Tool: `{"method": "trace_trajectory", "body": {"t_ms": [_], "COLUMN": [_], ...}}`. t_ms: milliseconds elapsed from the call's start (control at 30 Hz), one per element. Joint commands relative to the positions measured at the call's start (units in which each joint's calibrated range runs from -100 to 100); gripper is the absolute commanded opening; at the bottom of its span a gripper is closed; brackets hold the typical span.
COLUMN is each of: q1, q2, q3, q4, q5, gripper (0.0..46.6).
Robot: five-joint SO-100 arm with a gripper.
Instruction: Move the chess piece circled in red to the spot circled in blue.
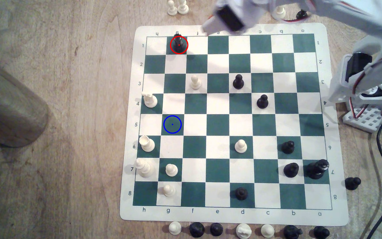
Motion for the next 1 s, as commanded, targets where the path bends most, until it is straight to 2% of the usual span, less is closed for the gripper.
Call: {"method": "trace_trajectory", "body": {"t_ms": [0, 100, 233, 967], "q1": [1.34, 2.28, 3.46, 5.02], "q2": [5.84, 11.69, 17.47, 32.49], "q3": [-9.64, -12.27, -12.81, -13.81], "q4": [-0.55, -1.94, -5.95, -18.16], "q5": [-1.03, -1.27, -1.27, -0.83], "gripper": [13.5, 16.8, 18.5, 18.5]}}
